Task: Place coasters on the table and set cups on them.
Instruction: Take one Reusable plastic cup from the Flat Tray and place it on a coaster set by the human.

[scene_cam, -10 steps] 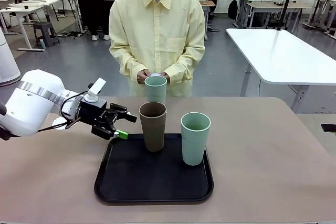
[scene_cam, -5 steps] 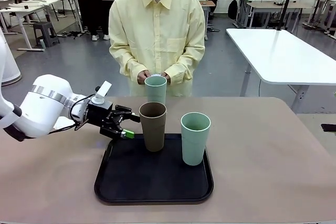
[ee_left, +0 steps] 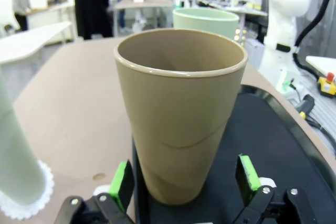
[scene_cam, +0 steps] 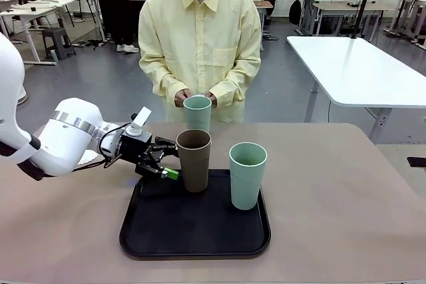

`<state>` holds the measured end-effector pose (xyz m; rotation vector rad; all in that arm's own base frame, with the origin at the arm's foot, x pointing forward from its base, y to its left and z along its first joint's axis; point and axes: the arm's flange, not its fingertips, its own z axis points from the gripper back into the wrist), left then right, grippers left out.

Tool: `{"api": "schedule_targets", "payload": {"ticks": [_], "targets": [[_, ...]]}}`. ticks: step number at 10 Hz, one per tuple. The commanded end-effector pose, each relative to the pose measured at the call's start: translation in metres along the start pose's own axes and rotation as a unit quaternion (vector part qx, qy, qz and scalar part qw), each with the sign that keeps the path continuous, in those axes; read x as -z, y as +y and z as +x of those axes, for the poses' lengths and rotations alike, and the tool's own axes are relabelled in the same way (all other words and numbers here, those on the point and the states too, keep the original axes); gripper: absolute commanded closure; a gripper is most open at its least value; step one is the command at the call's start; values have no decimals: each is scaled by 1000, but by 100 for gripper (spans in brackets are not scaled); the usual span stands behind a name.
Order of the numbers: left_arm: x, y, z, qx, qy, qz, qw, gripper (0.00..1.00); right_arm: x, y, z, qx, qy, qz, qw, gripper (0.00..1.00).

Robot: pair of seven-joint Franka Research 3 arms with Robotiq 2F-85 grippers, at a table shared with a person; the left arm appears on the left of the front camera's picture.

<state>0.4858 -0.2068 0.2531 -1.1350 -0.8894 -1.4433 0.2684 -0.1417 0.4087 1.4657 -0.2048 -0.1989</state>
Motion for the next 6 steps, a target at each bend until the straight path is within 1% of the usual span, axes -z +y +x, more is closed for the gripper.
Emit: {"api": "schedule_targets", "payload": {"ticks": [1, 6], "targets": [[8, 3, -2, 16, -4, 6, 1000, 0, 0, 1, 0, -4, 0, 7, 1000, 0], [25, 7, -2, 26, -10, -12, 1000, 0, 0, 1, 0, -4, 0, 7, 1000, 0]]}}
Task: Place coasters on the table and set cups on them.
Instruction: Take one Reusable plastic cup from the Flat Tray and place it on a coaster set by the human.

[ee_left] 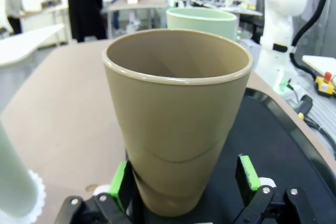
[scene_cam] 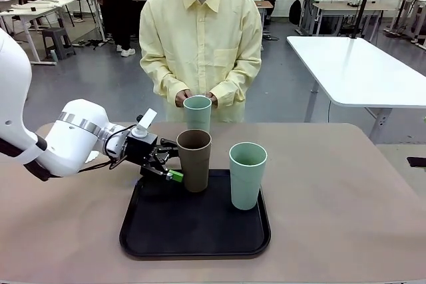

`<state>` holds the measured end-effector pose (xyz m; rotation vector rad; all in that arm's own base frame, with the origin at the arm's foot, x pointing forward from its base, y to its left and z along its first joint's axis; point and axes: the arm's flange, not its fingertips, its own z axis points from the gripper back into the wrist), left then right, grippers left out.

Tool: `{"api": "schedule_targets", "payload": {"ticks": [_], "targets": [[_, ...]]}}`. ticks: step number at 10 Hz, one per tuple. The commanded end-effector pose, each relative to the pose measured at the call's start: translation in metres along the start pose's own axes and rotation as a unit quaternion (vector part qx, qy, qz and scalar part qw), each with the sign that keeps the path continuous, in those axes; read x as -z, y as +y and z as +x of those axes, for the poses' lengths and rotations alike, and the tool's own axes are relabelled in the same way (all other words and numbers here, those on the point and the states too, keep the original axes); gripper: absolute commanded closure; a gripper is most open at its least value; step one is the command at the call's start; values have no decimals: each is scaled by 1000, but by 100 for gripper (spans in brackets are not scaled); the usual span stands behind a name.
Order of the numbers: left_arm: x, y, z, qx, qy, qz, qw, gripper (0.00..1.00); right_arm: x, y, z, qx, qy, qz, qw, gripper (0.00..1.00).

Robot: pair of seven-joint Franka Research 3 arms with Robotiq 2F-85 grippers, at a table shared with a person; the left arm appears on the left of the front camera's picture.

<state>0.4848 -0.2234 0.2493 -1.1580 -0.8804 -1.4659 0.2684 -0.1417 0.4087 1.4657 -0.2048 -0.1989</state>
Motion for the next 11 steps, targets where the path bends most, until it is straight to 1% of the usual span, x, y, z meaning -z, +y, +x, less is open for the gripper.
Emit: {"api": "schedule_targets", "payload": {"ticks": [1, 8, 11], "targets": [[13, 5, -3, 22, -9, -1, 1000, 0, 0, 1, 0, -4, 0, 7, 1000, 0], [33, 14, -5, 29, -18, -20, 999, 0, 0, 1, 0, -4, 0, 7, 1000, 0], [43, 18, -4, 29, -26, -18, 999, 0, 0, 1, 0, -4, 0, 7, 1000, 0]]}}
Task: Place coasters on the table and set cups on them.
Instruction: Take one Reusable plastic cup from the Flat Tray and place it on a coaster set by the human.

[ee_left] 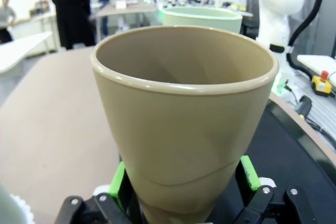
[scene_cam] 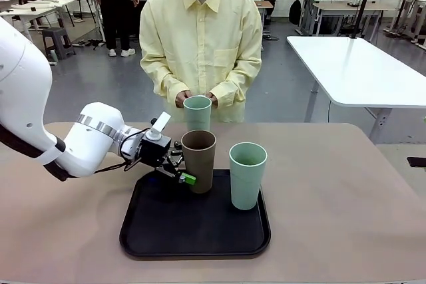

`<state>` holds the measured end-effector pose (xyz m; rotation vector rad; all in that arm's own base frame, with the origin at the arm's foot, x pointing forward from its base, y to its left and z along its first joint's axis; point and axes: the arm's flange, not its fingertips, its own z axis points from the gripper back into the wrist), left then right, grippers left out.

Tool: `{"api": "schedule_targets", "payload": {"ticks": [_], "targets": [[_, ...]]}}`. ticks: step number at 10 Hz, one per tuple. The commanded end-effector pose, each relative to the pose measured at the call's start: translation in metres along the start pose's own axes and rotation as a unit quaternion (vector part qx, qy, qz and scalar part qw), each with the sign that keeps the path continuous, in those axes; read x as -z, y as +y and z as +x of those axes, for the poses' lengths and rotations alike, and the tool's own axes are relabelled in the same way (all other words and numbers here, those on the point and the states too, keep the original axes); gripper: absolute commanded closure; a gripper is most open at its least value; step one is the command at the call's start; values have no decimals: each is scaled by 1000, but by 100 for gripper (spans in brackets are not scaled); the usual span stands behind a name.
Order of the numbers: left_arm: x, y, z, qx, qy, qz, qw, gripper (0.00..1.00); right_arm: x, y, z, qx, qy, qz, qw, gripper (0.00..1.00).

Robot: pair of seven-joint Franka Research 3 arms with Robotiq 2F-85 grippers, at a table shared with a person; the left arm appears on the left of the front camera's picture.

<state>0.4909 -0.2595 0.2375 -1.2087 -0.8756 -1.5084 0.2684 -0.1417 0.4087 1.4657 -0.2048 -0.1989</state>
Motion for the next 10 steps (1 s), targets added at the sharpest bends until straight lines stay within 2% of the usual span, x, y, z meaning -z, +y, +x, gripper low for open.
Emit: {"api": "schedule_targets", "payload": {"ticks": [1, 2, 3, 4, 5, 6, 7, 8, 9, 10], "targets": [[9, 6, -2, 16, -15, 9, 1000, 0, 0, 1, 0, -4, 0, 7, 1000, 0], [9, 6, -3, 17, -15, 8, 1000, 4, 0, 1, 0, -4, 0, 7, 1000, 0], [8, 6, -3, 15, -17, 6, 1000, 55, 0, 1, 0, -4, 0, 7, 1000, 0], [8, 6, -2, 15, -18, 7, 1000, 60, 0, 1, 0, -4, 0, 7, 1000, 0], [8, 6, -1, 13, -20, 9, 1000, 100, 0, 1, 0, -4, 0, 7, 1000, 0], [7, 4, -1, 11, -21, 11, 1000, 100, 0, 1, 0, -4, 0, 7, 1000, 0], [4, -2, 3, 11, -22, 15, 1000, 69, 0, 1, 0, -4, 0, 7, 1000, 0], [-2, -12, 14, 15, -20, 18, 1000, 75, 0, 1, 0, -4, 0, 7, 1000, 0], [-10, -26, 27, 7, -22, 19, 1000, 100, 0, 1, 0, -4, 0, 7, 1000, 0], [-22, -43, 48, -8, -22, 29, 999, 100, 0, 1, 0, -4, 0, 7, 1000, 0]]}}
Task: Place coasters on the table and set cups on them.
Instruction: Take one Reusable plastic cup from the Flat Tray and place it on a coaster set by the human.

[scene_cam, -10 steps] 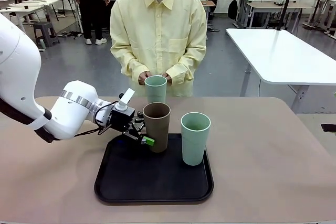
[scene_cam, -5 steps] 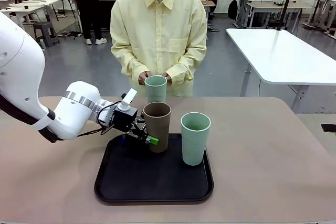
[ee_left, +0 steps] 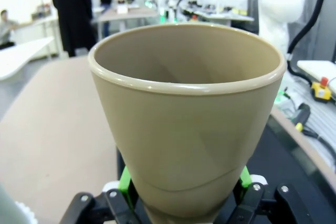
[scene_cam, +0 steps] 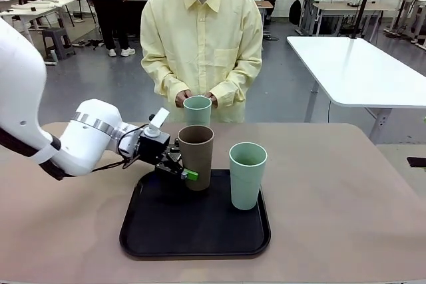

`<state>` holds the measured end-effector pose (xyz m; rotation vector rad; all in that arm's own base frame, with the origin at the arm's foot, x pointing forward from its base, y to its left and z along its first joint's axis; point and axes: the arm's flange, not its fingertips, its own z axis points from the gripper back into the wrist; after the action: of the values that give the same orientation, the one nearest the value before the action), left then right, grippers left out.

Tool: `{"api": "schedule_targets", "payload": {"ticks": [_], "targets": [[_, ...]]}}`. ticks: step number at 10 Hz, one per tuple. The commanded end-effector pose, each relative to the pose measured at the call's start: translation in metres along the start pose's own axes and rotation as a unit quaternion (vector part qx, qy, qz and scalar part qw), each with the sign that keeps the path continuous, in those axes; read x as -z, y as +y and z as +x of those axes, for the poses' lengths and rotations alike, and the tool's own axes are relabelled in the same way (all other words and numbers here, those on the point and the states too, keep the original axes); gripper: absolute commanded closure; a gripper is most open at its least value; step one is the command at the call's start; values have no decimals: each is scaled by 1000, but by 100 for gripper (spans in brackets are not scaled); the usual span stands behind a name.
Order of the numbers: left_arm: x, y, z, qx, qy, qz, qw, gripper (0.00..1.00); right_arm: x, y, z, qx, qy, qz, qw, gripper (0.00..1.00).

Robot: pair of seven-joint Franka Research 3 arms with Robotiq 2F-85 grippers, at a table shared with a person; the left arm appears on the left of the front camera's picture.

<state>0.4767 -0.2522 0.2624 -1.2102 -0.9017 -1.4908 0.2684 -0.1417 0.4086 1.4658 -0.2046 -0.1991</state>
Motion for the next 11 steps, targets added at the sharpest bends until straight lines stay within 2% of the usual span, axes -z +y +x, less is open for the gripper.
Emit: {"api": "schedule_targets", "payload": {"ticks": [1, 4, 6, 9, 10, 11], "targets": [[-27, -41, 50, -39, -5, 19, 999, 100, 0, 1, 0, -4, 0, 7, 1000, 0], [-73, -59, 99, -66, -6, 53, 996, 100, 0, 1, 0, -4, 0, 7, 1000, 0], [-87, -59, 106, -68, -12, 66, 995, 100, 0, 1, 0, -4, 0, 7, 1000, 0], [-87, -58, 111, -63, -6, 67, 996, 100, 0, 1, 0, -4, 0, 7, 1000, 0], [-91, -58, 109, -64, -6, 71, 995, 17, 0, 1, 0, -4, 0, 7, 1000, 0], [-120, -49, 94, -42, 16, 81, 996, 17, 0, 1, 0, -4, 0, 7, 1000, 0]]}}
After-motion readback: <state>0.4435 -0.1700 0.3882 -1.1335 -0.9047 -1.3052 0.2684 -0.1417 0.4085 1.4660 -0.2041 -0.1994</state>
